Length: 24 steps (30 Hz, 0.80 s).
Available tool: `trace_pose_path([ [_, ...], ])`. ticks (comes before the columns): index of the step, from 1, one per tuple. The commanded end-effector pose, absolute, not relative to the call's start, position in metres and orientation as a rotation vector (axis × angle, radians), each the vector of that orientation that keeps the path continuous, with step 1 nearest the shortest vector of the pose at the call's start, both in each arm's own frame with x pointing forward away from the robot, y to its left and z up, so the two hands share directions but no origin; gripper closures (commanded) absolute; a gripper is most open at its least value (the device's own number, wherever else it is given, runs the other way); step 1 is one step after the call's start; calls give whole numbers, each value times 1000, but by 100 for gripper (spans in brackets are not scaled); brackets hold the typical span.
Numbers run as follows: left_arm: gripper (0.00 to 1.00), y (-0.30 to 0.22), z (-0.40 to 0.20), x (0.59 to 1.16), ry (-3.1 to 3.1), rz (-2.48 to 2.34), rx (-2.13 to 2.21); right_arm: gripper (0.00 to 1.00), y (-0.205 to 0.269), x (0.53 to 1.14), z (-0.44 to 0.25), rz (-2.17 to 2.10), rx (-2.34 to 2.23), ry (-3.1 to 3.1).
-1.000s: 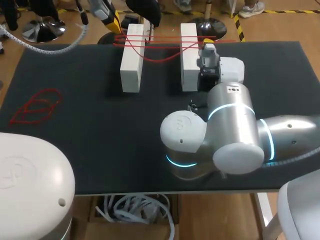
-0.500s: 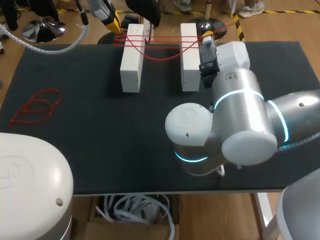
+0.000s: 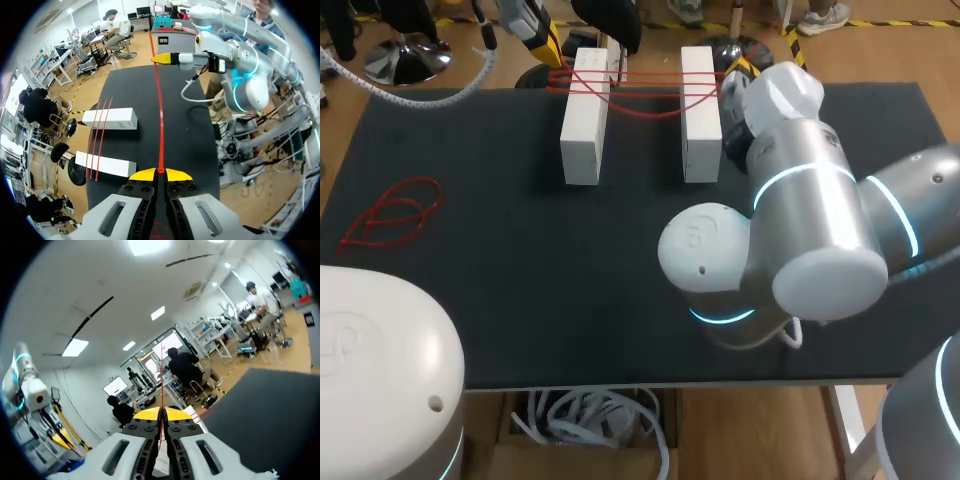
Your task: Grab the tape and strap the tape.
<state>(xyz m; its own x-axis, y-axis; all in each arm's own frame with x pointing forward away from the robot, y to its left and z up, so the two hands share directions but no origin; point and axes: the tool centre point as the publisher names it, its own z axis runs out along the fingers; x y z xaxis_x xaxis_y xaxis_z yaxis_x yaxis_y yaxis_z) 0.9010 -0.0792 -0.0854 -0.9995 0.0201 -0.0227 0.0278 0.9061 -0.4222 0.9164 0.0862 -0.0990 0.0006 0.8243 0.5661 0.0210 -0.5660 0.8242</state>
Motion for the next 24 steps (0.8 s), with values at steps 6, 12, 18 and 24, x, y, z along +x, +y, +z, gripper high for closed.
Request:
trace_pose_path([
  [6, 100, -79, -85, 901, 3052, -671, 36, 100, 88, 916, -96, 1077, 813, 1355],
  [12, 100, -79, -85, 901, 3052, -671, 36, 100, 88, 916, -96, 1077, 813, 1355],
  [18, 100, -79, -85, 901, 3052, -671, 36, 100, 90, 918, -85, 968, 750, 1392],
  [24, 100, -79, -85, 901, 3052, -671, 36, 100, 95, 921, -66, 644, 654, 1486],
])
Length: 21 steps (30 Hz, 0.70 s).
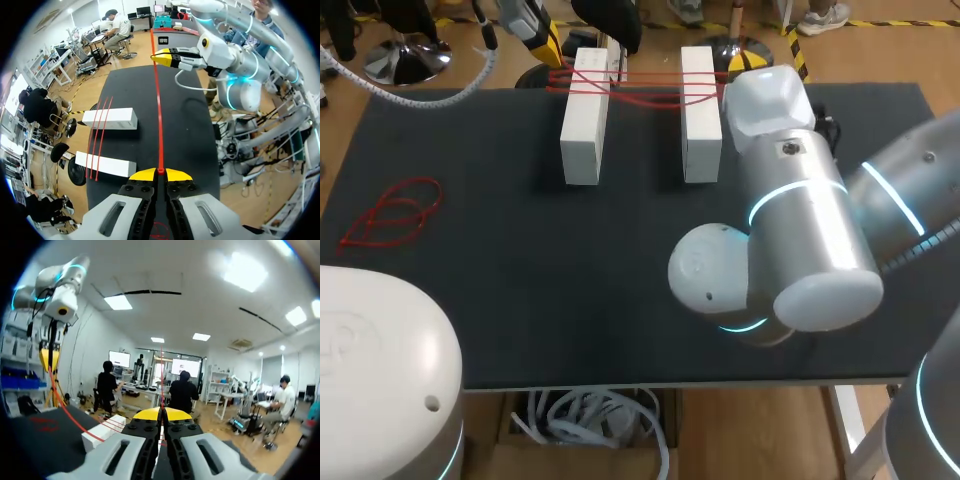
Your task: Grab the tape and strap the tape.
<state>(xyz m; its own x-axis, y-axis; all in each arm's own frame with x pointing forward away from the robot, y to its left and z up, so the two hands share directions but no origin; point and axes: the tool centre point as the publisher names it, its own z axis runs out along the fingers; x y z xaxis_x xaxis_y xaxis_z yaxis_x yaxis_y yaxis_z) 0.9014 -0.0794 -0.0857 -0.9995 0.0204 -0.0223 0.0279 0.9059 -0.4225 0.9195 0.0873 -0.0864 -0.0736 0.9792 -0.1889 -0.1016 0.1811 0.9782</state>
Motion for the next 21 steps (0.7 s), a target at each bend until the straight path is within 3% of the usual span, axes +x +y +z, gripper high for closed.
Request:
trace_pose_path([
  [1, 100, -79, -85, 901, 3052, -671, 36, 100, 97, 921, -63, 601, 638, 1497],
  [11, 100, -79, -85, 901, 3052, -671, 36, 100, 112, 926, -52, 15, 379, 1780],
  [21, 100, -79, -85, 901, 3052, -671, 36, 100, 119, 922, -45, -297, 143, 1804],
])
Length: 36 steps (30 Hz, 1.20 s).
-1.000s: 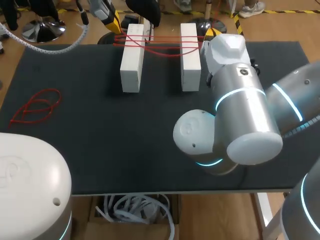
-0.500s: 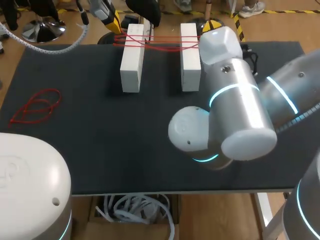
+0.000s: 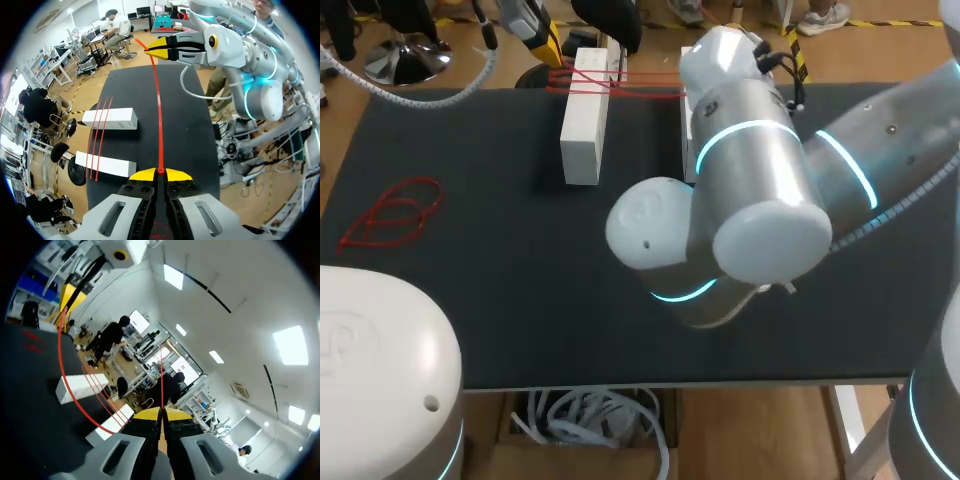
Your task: Grab the tape and strap the tape.
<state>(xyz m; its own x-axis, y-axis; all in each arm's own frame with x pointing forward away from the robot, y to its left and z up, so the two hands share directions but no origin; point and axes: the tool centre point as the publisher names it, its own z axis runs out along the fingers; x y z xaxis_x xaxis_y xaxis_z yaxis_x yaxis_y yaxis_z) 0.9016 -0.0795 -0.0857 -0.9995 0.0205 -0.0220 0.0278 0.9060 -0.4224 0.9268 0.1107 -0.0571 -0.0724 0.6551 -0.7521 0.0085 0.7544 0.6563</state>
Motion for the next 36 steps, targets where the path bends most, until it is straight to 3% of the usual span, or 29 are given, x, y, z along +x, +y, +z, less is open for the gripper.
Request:
trace_pose_path([
  [1, 100, -79, -85, 901, 3052, -671, 36, 100, 119, 921, -44, -329, 125, 1800],
  [19, 100, -79, -85, 901, 3052, -671, 36, 100, 125, 904, -38, -635, -269, 1735],
  [36, 100, -79, -85, 901, 3052, -671, 36, 100, 124, 907, -41, -546, -281, 1744],
])
